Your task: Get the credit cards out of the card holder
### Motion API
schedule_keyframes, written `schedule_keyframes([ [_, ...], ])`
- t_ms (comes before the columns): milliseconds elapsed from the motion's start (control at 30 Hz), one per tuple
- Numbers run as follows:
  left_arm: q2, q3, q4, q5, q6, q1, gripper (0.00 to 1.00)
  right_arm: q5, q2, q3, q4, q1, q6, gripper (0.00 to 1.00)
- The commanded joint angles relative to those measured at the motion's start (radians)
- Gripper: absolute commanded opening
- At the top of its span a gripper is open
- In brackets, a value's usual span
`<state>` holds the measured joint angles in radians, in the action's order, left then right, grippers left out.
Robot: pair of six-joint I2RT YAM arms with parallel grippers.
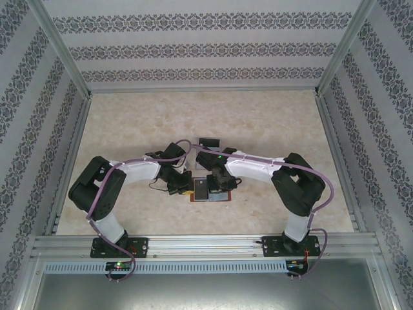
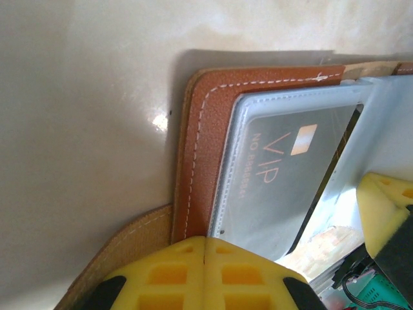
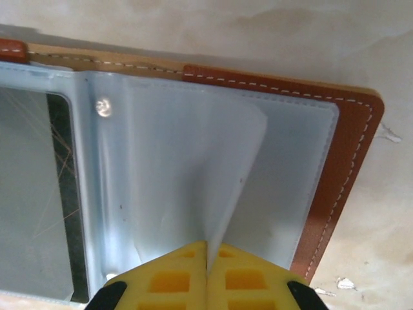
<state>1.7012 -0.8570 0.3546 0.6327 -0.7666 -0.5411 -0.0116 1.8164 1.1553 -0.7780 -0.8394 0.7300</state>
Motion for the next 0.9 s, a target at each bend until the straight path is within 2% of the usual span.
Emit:
schedule_keyframes([
  [0,0.001,0.019,0.053,-0.02,0.004,0.004,0.01,0.054,0.026,-0.009,-0.021,0.011,-0.016,0.07],
  [233,-0.03,0.041,0.049,-0.02,-0.01,0.004,0.01,0.122,0.012,-0.004,-0.079,0.011,-0.021,0.25],
  [367,-0.031,0.034,0.045,-0.021,-0.011,0.004,0.01,0.162,-0.009,-0.001,-0.12,0.012,-0.025,0.32],
  [700,-0.046,-0.016,0.048,-0.016,-0.023,0.004,0.01,0.184,-0.068,0.013,-0.169,0.013,-0.027,0.32],
  [867,-0.046,-0.039,0.046,-0.013,-0.024,0.004,0.01,0.09,-0.11,0.005,-0.098,0.023,-0.03,0.28],
])
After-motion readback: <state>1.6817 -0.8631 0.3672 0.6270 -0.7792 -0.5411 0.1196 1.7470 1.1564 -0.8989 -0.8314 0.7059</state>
